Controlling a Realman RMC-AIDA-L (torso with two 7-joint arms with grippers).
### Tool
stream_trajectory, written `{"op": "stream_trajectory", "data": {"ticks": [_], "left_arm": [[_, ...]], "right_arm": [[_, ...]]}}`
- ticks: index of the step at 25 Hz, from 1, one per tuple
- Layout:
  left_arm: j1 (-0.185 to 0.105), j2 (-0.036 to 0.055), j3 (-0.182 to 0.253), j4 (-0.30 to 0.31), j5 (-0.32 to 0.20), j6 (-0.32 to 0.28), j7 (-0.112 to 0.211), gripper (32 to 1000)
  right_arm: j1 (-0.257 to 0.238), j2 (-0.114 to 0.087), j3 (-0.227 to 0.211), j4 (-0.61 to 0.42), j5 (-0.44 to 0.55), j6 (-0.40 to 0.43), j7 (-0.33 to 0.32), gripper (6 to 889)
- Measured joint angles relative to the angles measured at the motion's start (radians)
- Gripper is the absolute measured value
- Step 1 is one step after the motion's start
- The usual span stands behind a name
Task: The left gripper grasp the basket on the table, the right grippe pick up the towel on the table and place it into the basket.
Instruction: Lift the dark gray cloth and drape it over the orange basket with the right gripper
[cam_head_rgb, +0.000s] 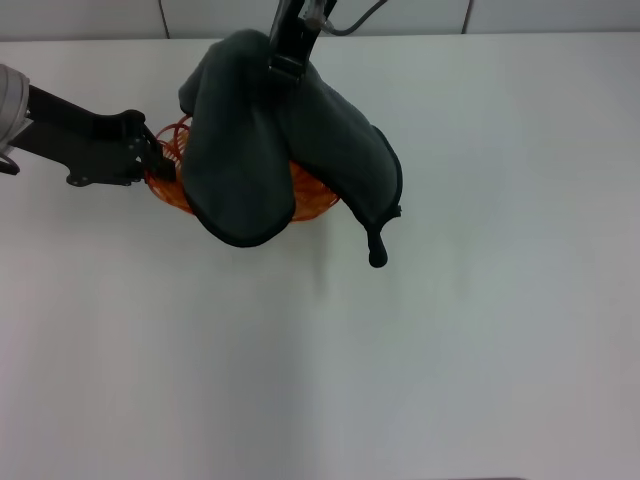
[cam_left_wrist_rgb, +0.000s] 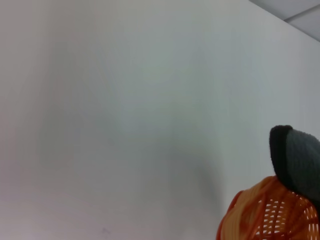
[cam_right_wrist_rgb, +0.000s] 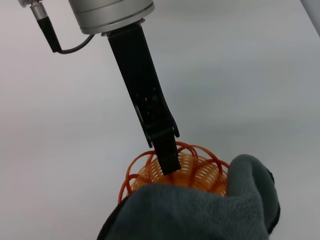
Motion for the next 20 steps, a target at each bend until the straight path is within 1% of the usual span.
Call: {"op": "stream_trajectory", "data": {"ticks": [1, 7, 12, 18, 20], "left_arm": [[0.000, 0.0000, 0.000, 0.000, 0.000, 0.000, 0.000, 110], [0.000, 0.0000, 0.000, 0.000, 0.000, -0.001, 0.000, 110], [0.000, 0.0013, 0.000, 0.000, 0.000, -0.002, 0.000, 110], [0.000, 0.0015, 0.000, 0.000, 0.000, -0.002, 0.000, 110], [0.000, 0.0015, 0.000, 0.000, 0.000, -0.002, 0.000, 110]], "right_arm": [[0.000, 0.000, 0.000, 0.000, 0.001, -0.001, -0.003, 178], [0.002, 0.003, -0.002, 0.000, 0.002, -0.006, -0.010, 297], [0.002, 0.003, -0.002, 0.000, 0.002, 0.004, -0.004, 344], [0.004, 0.003, -0.002, 0.000, 0.002, 0.001, -0.001, 546], [0.004, 0.003, -0.002, 0.000, 0.002, 0.001, 0.001, 642]]}}
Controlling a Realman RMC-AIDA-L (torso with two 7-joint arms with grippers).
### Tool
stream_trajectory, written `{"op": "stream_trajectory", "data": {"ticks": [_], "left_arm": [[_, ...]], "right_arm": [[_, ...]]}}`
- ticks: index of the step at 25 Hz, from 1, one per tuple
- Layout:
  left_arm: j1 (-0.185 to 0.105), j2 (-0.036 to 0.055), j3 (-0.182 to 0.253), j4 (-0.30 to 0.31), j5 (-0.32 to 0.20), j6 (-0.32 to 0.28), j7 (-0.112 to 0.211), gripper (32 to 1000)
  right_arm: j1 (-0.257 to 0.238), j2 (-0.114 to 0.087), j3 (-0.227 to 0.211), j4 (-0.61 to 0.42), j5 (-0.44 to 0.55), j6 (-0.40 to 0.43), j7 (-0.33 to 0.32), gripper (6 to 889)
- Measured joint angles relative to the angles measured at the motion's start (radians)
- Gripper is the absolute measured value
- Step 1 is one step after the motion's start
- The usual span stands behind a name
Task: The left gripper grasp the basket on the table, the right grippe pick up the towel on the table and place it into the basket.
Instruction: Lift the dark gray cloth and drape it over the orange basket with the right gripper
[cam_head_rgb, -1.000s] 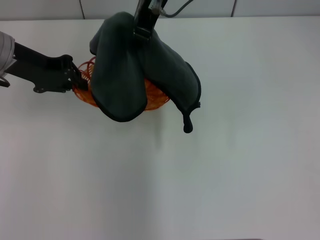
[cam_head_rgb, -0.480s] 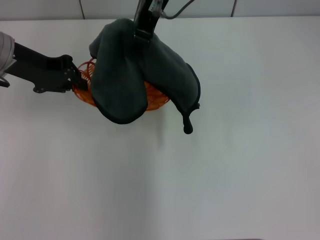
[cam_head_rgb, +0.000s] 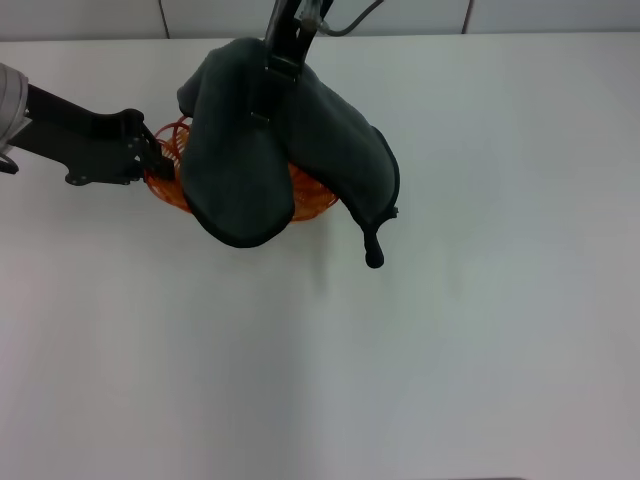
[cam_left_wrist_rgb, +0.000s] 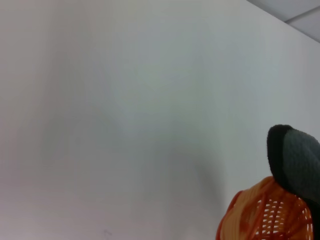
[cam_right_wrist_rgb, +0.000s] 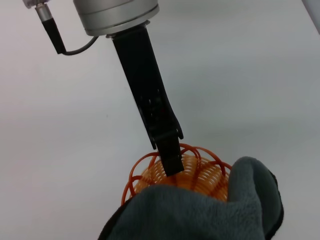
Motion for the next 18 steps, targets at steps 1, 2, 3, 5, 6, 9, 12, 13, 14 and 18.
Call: {"op": "stream_trajectory", "data": {"ticks": [1, 2, 3, 5, 6, 9, 12, 13, 14, 18], "left_arm": [[0.000, 0.0000, 0.000, 0.000, 0.000, 0.000, 0.000, 110], [0.000, 0.0000, 0.000, 0.000, 0.000, 0.000, 0.000, 110], [0.000, 0.0000, 0.000, 0.000, 0.000, 0.000, 0.000, 110], [0.000, 0.0000, 0.000, 0.000, 0.000, 0.000, 0.000, 110], [0.000, 0.0000, 0.000, 0.000, 0.000, 0.000, 0.000, 110], [0.002, 0.0000, 0.000, 0.000, 0.000, -0.001, 0.000, 110], [0.003, 0.0000, 0.000, 0.000, 0.000, -0.001, 0.000, 110], [0.003, 0.0000, 0.000, 0.000, 0.000, -0.001, 0.000, 109], [0.003, 0.0000, 0.000, 0.000, 0.000, -0.001, 0.000, 109], [0.004, 0.0000, 0.000, 0.000, 0.000, -0.002, 0.000, 109]], "right_arm": [[0.001, 0.000, 0.000, 0.000, 0.000, -0.001, 0.000, 689], [0.001, 0.000, 0.001, 0.000, 0.000, -0.002, 0.001, 737], [0.001, 0.000, 0.001, 0.000, 0.000, -0.002, 0.001, 785], [0.002, 0.000, 0.000, 0.000, 0.000, -0.004, 0.002, 805], [0.002, 0.000, 0.000, 0.000, 0.000, -0.005, 0.002, 814], [0.002, 0.000, 0.000, -0.003, 0.001, -0.006, 0.004, 844], [0.002, 0.000, 0.001, -0.006, 0.001, -0.009, 0.006, 862], [0.002, 0.000, 0.000, -0.006, 0.001, -0.009, 0.007, 861], [0.002, 0.000, 0.000, -0.007, 0.001, -0.010, 0.007, 860], [0.002, 0.000, -0.001, -0.011, 0.000, -0.012, 0.010, 856]]}}
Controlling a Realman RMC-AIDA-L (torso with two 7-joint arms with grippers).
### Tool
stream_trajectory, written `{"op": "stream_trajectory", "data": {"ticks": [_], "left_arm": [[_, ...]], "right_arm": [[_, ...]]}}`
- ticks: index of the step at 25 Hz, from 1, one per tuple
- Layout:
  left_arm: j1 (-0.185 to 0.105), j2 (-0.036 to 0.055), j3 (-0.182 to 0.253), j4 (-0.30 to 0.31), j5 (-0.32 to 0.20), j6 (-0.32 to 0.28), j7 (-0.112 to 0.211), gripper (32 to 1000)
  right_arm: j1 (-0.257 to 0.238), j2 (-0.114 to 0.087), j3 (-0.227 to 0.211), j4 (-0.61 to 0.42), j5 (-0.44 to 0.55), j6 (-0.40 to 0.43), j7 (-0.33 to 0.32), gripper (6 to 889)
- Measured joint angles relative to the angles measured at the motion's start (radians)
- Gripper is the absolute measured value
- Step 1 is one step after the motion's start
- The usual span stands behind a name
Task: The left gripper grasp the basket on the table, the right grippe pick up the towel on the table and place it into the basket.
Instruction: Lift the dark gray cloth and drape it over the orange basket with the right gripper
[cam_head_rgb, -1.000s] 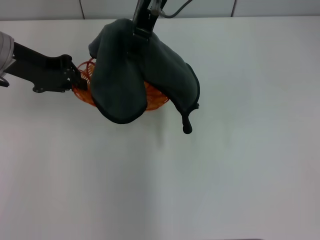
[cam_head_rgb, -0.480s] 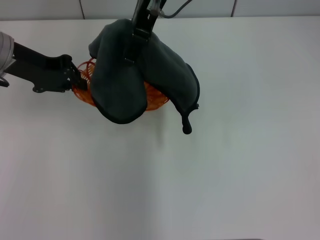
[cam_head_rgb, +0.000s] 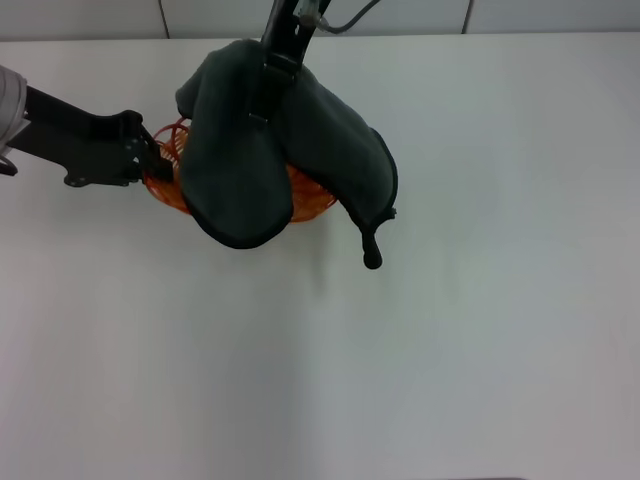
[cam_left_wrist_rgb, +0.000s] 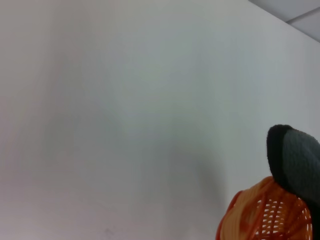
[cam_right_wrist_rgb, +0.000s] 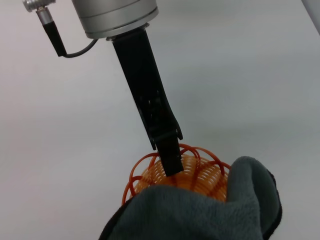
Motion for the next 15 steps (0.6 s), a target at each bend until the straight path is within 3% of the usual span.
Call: {"op": "stream_trajectory", "data": {"ticks": [4, 15], "left_arm": [[0.004, 0.0011, 0.000, -0.001, 0.000, -0.001, 0.000, 109], [0.021, 0.0059, 0.000, -0.004, 0.000, -0.008, 0.000, 109]], "right_arm": [[-0.002, -0.002, 0.000, -0.028, 0.001, -0.026, 0.001, 858], [-0.060, -0.007, 0.012, -0.228, 0.003, -0.179, 0.026, 860]]}}
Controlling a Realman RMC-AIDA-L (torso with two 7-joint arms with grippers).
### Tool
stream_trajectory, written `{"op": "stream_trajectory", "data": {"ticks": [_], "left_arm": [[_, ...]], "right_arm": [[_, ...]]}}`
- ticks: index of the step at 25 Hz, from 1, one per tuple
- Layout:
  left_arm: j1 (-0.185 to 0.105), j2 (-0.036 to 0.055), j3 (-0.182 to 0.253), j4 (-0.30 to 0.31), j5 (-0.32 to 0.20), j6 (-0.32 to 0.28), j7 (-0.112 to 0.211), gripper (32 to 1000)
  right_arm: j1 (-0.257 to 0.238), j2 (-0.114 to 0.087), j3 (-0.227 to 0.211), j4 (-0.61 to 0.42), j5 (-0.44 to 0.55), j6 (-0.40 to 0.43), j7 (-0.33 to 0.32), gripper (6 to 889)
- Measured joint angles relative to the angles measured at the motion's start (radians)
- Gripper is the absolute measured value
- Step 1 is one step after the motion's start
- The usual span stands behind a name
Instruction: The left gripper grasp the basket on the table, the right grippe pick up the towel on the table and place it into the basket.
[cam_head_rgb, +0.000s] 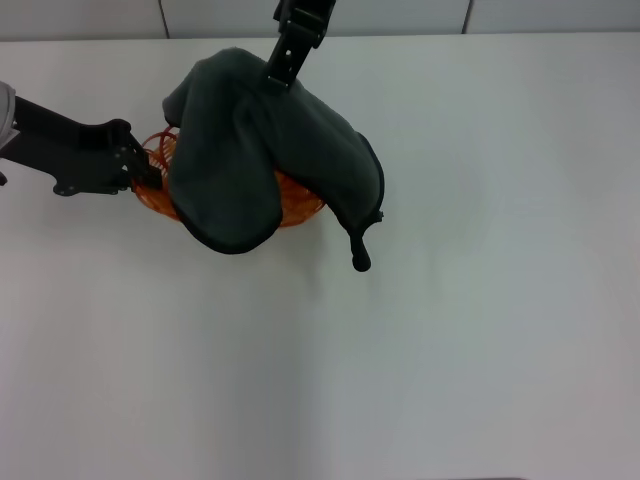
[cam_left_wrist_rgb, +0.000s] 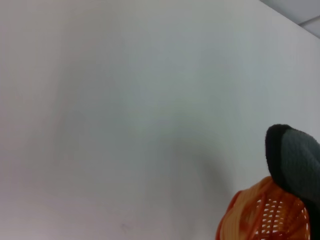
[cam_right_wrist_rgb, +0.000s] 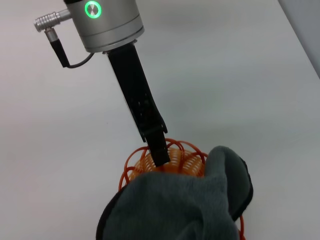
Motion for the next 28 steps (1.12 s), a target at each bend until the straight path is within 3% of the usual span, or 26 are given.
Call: {"op": "stream_trajectory", "data": {"ticks": [6, 11, 28], "left_arm": [[0.002, 0.0002, 0.000, 0.000, 0.000, 0.000, 0.000, 109], [0.003, 0.0002, 0.000, 0.000, 0.000, 0.000, 0.001, 109], [0.006, 0.0002, 0.000, -0.002, 0.000, 0.000, 0.002, 109]], "right_arm": [[-0.017, -0.001, 0.004, -0.049, 0.000, -0.061, 0.004, 860], [-0.020, -0.004, 0.038, -0.080, -0.001, -0.101, 0.006, 860], [-0.024, -0.006, 0.051, -0.099, -0.013, -0.114, 0.010, 860]]}}
